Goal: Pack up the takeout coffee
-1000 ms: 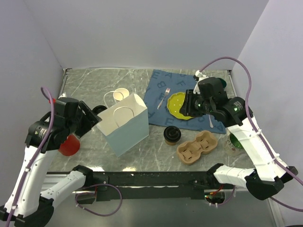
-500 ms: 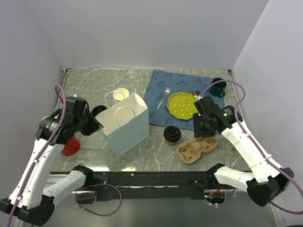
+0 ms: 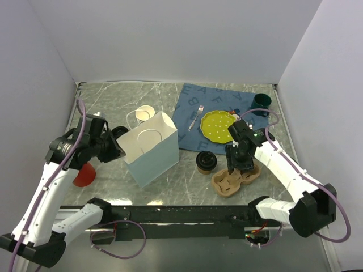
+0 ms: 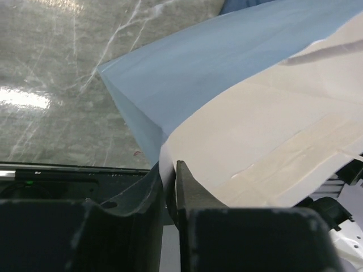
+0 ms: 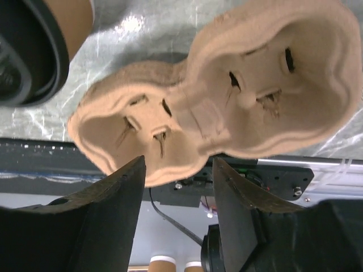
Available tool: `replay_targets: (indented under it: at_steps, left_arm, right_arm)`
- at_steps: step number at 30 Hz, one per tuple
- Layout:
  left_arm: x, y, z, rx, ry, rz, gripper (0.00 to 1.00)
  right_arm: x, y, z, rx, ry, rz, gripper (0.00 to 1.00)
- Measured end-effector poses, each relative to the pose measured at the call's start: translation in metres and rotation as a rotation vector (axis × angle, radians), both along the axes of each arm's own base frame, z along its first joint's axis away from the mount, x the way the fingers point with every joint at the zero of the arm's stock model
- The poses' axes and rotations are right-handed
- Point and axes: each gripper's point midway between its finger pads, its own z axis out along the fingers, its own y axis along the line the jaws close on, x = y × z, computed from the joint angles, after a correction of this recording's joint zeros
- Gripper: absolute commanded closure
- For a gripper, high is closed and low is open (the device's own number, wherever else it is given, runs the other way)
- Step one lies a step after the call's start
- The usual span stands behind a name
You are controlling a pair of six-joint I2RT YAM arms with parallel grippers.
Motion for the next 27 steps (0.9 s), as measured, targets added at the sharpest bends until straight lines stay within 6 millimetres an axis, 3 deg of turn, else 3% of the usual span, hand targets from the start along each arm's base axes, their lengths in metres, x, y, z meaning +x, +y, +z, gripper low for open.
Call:
replay_targets:
  at_steps: [5, 8, 16, 27]
  left_arm:
    - [-0.001, 0.003, -0.009, 0.049, 0.046, -0.027, 0.57]
    - [0.0, 0.003, -0.004, 0.055, 0.036, -0.036, 0.54]
    - [0.002, 0.004, 0.024, 0.029, -0.049, -0.031, 0.48]
    - [0.003, 0.01, 0.042, 0.043, -0.097, -0.01, 0.43]
  right_arm:
    - [0.011, -0.001, -0.007, -0.009, -0.007, -0.025, 0.61]
    - [0.014, 0.0, -0.007, -0.006, -0.018, -0.042, 0.69]
    - [0.014, -0.002, -0.018, -0.011, -0.016, -0.162, 0.76]
    - [0.012, -0.012, -0.033, -0.031, -0.001, -0.307, 0.77]
